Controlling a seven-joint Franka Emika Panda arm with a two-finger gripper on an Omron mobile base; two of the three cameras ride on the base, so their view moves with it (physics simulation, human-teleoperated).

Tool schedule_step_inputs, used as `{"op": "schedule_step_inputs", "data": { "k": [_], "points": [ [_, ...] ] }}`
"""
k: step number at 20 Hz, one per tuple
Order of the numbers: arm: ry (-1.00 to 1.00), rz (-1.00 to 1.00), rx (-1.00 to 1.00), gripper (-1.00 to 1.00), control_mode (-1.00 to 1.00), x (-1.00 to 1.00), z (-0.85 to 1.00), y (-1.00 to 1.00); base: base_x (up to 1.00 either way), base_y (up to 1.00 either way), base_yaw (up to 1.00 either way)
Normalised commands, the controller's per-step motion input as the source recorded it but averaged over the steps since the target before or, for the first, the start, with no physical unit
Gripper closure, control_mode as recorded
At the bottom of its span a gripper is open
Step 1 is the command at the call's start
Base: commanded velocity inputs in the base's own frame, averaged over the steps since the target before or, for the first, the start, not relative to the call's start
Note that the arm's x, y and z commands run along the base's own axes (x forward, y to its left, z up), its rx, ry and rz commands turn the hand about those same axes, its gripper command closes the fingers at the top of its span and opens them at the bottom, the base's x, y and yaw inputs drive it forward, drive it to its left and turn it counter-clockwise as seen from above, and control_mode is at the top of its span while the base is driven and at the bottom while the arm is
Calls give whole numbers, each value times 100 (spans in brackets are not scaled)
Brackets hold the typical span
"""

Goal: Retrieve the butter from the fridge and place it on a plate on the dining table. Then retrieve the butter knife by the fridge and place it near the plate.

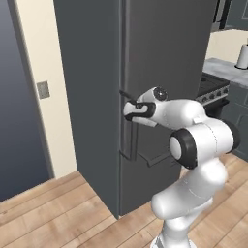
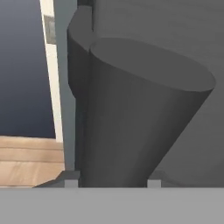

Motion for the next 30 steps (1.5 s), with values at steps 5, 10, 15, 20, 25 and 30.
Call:
{"op": "schedule_step_inputs", "data": {
  "k": [5,10,15,20,25,30],
  "points": [
    [0,0,3,100,-100,-100,10,-81,0,0,0],
    [6,0,6,100,-100,-100,21,-100,0,0,0],
    [10,0,8,100,-100,-98,15,-100,0,0,0],
    [15,0,8,100,-100,-75,15,-100,0,0,0],
    [4,-5,0,100,-100,-54,0,-51,0,0,0],
    [0,-4,0,-100,-100,-31,0,-7,0,0,0]
  ]
}}
